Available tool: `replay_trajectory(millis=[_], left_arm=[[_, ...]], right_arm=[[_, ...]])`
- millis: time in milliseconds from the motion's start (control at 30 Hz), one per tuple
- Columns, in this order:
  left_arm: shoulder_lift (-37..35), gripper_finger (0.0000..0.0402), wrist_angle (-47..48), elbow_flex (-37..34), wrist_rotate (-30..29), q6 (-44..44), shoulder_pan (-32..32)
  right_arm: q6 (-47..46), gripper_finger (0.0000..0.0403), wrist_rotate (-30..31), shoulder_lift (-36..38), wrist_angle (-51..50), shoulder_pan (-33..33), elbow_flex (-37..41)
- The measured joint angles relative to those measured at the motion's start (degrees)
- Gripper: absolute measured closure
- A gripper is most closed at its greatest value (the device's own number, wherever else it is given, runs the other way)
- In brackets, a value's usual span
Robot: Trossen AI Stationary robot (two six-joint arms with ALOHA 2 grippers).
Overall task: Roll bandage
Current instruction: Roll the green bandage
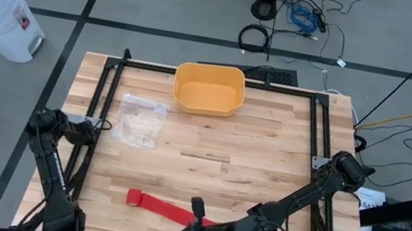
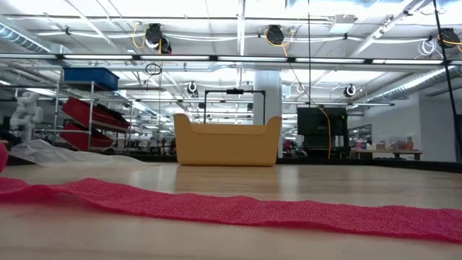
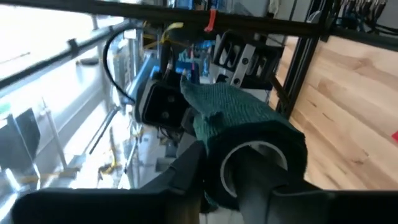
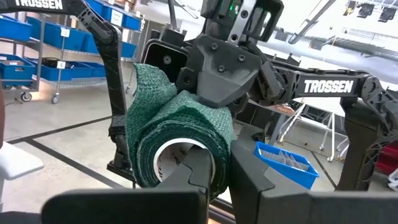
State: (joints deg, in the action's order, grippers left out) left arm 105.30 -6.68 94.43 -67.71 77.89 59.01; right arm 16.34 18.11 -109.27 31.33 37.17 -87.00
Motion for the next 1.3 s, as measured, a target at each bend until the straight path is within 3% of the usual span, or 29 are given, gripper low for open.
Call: replay_trajectory(millis=[133,267,433,567,867,1300], left_arm=[[0.0,0.0265,-0.35,0.0,-2.91,-2.6,0.85],[0.0,0.0247,-0.36,0.0,-4.8,-2.63,2.49],[0.0,0.0245,-6.48,-0.04,-5.42,-2.76,4.95],[0.0,0.0245,-11.05,-0.04,-4.8,-9.07,5.75],[0.13,0.0245,-10.48,-0.04,-4.56,-18.42,2.84],[0.15,0.0245,-8.07,-0.04,-4.58,-23.25,2.62]], right_arm=[[0.02,0.0378,0.02,0.0,0.07,0.0,0.0],[0.02,0.0378,-0.32,0.0,0.19,0.08,0.0],[1.16,0.0378,1.11,0.0,0.27,0.24,-0.04],[2.77,0.0378,4.47,0.0,0.09,0.16,-0.04],[5.38,0.0378,9.25,0.01,-0.32,0.1,-0.04],[8.0,0.0378,13.6,0.04,-1.59,-0.04,-0.04]])
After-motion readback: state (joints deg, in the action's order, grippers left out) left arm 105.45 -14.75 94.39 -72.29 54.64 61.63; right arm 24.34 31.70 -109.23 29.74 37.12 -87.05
